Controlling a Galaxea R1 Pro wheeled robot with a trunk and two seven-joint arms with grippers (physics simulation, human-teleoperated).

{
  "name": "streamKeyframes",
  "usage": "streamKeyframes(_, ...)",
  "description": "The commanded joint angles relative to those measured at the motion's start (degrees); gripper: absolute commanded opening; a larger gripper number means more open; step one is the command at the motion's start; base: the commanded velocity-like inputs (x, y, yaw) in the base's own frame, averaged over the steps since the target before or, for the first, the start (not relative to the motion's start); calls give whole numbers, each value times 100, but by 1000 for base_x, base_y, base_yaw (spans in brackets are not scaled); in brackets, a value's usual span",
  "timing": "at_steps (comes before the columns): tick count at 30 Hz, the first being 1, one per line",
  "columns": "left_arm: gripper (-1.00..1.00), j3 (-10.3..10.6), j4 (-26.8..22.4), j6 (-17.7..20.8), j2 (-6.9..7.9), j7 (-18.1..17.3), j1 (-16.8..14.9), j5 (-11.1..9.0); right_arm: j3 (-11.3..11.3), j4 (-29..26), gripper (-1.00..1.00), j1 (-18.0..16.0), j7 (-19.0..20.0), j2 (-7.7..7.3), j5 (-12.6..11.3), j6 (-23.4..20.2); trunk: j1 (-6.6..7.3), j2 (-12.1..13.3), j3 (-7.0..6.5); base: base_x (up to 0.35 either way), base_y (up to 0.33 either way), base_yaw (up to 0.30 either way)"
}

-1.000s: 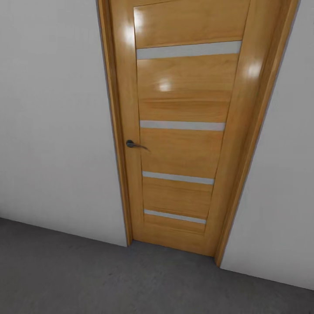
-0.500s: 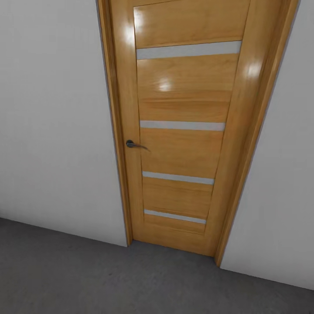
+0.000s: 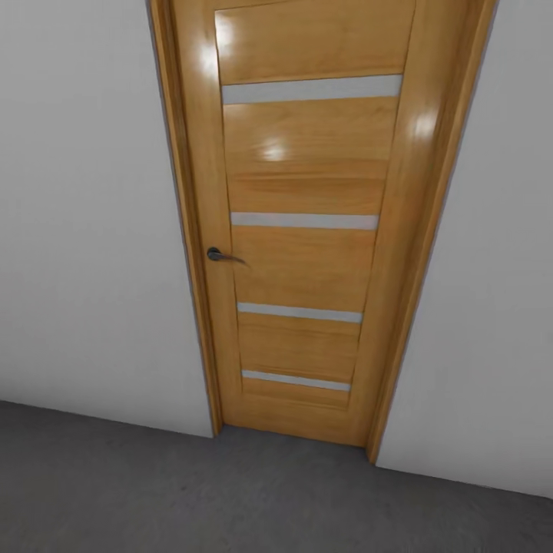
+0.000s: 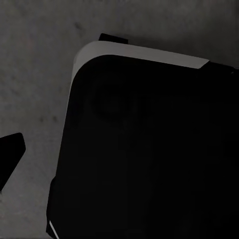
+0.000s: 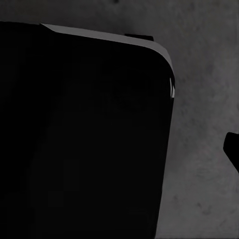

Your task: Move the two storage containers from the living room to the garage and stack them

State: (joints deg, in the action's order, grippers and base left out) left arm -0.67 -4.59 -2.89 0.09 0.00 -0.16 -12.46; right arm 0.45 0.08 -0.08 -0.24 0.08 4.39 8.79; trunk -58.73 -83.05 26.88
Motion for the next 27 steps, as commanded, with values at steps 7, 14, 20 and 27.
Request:
streamKeyframes(7, 100, -3, 2, -13, 0, 0, -2, -29, -1, 1, 100, -1, -3, -4, 45, 11, 0, -2, 4, 0, 0, -163)
streamKeyframes(14, 100, -3, -4, -16, 0, 0, -2, -29, 3, 1, 100, -1, 1, -24, 51, 9, 0, -2, 4, 0, 0, -17)
streamKeyframes(20, 100, -3, -6, -17, 0, 0, -2, -29, 7, 1, 100, -1, 6, -33, 53, 2, 0, -2, 4, 0, 0, -2)
streamKeyframes(27, 100, -3, -2, -13, 0, 0, -2, -29, 8, 1, 100, -1, 2, -34, 65, 11, 0, -2, 4, 0, 0, 0)
